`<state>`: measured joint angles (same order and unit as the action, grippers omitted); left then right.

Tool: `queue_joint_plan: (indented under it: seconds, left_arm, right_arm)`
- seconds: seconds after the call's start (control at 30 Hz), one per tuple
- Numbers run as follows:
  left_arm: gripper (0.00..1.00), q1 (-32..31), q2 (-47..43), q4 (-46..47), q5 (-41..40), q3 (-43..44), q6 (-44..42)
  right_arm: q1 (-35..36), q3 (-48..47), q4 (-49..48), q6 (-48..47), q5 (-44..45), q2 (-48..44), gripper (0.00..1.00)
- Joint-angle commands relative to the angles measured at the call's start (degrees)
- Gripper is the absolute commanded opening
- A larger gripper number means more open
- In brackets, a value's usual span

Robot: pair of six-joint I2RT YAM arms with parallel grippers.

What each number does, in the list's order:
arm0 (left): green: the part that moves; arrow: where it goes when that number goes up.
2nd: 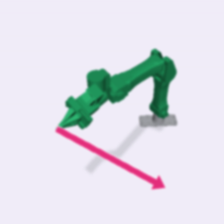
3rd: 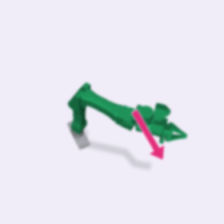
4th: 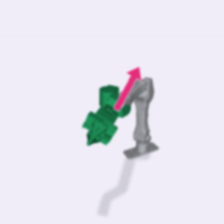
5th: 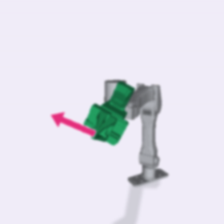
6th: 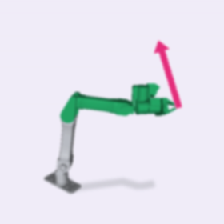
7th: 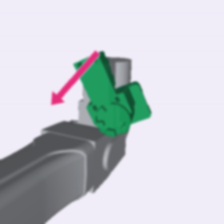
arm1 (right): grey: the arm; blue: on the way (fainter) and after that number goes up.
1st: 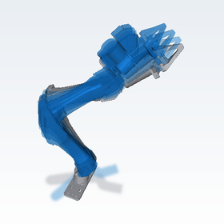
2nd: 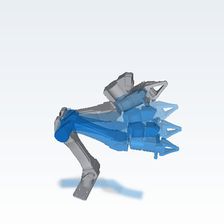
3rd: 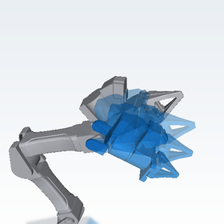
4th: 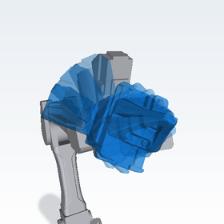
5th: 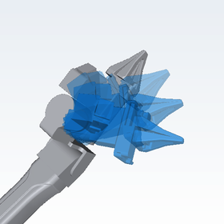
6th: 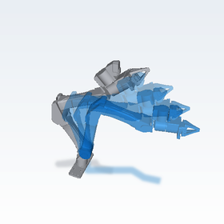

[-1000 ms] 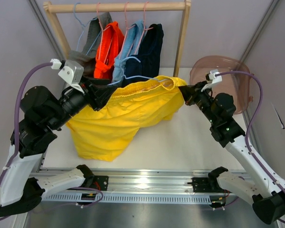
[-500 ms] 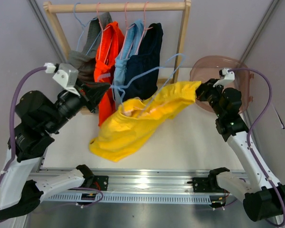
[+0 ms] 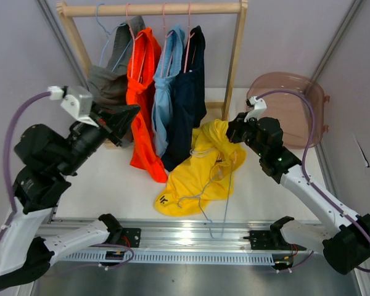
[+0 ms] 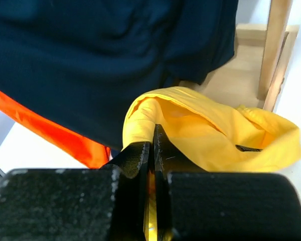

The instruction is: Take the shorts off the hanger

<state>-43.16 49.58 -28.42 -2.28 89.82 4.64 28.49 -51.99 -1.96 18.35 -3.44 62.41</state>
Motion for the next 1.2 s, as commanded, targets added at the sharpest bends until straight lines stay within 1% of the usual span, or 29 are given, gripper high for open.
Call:
queue_joint_plan:
  seconds: [0.0,0.07,0.1,0.13,0.23,0.27,0.3,0.37,0.4,0.43,0.47,0.53,0.57,0.63,0.67,0.73,0.83,0.87,0.97,1.03,1.17]
  left_arm:
    - [0.0,0.1,1.7,1.5,3.8,-7.6,2.1]
    - [0.0,0.0,3.1,2.1,4.8,-11.2,4.0]
    - [0.0,-0.1,3.6,3.3,5.9,-16.8,4.6]
    - [0.0,-0.3,5.2,3.8,8.3,-18.3,5.0]
    - [0.45,-2.5,7.5,5.6,9.5,-23.2,8.2]
    - [0.69,-4.1,8.7,7.1,9.8,-23.9,10.3]
    - [0.76,-5.1,8.9,7.9,9.3,-24.6,11.5]
    - [0.87,-7.5,9.8,9.8,9.1,-28.0,15.3]
    - [0.87,-8.3,10.1,10.1,8.8,-29.0,16.5]
    - [0.88,-9.0,10.3,10.3,8.7,-32.0,17.8]
    - [0.88,-10.9,10.5,10.2,8.7,-33.2,19.5]
    - [0.88,-13.1,9.7,10.4,7.6,-37.8,21.1]
    - [0.88,-15.3,8.6,10.7,7.3,-38.7,22.4]
    - [0.88,-17.2,7.8,11.0,7.0,-41.5,24.0]
    - [0.88,-19.4,8.0,11.6,8.3,-43.6,26.0]
    - [0.88,-21.1,10.3,13.0,9.3,-45.5,26.6]
    - [0.87,-24.7,15.0,12.4,7.3,-44.7,26.5]
    - [0.87,-26.6,18.4,12.1,5.6,-44.1,25.9]
    - [0.9,-29.3,24.8,9.5,2.8,-40.7,24.8]
    - [0.91,-30.1,27.6,7.8,0.7,-37.9,24.5]
    - [0.92,-30.4,33.4,6.5,-1.7,-36.3,24.6]
  right_arm:
    - [0.3,-4.2,-2.3,-1.4,2.8,0.8,0.0]
    - [0.6,-6.5,-0.6,-3.2,3.7,0.9,0.0]
    - [0.7,-7.3,0.0,-3.9,5.9,0.9,0.0]
    - [0.8,-8.0,0.5,-5.2,6.3,0.9,0.0]
    - [0.7,-10.8,3.8,-7.0,8.8,0.9,0.0]
    - [0.8,-11.4,5.0,-8.1,9.8,0.7,0.0]
    - [0.5,-12.3,5.7,-8.7,11.4,0.6,0.0]
    - [-0.1,-13.2,7.5,-9.7,12.4,-0.1,0.0]
    - [-0.8,-13.9,8.1,-9.8,12.8,-0.4,0.0]
    - [-2.5,-14.2,8.6,-9.7,12.6,-0.6,0.0]
    - [-3.3,-14.3,9.4,-9.6,12.1,-1.0,0.0]
    - [-6.2,-14.8,10.3,-9.3,11.4,-1.9,0.0]
    - [-7.1,-14.8,11.1,-9.2,10.9,-2.2,0.0]
    - [-9.5,-15.1,11.6,-9.1,10.9,-2.2,0.0]
    - [-10.7,-15.4,11.9,-8.8,10.8,-1.9,0.0]
    - [-11.8,-16.0,12.0,-7.5,10.2,-1.1,0.0]
    - [-12.1,-15.9,10.6,-7.0,9.8,-0.5,0.0]
    - [-12.1,-16.0,10.2,-6.5,9.7,0.1,0.0]
    - [-12.1,-16.0,10.0,-6.0,8.8,1.2,0.0]
    - [-12.1,-15.9,10.0,-5.8,8.5,1.4,0.0]
    - [-12.1,-15.1,9.9,-6.1,9.0,1.2,0.0]
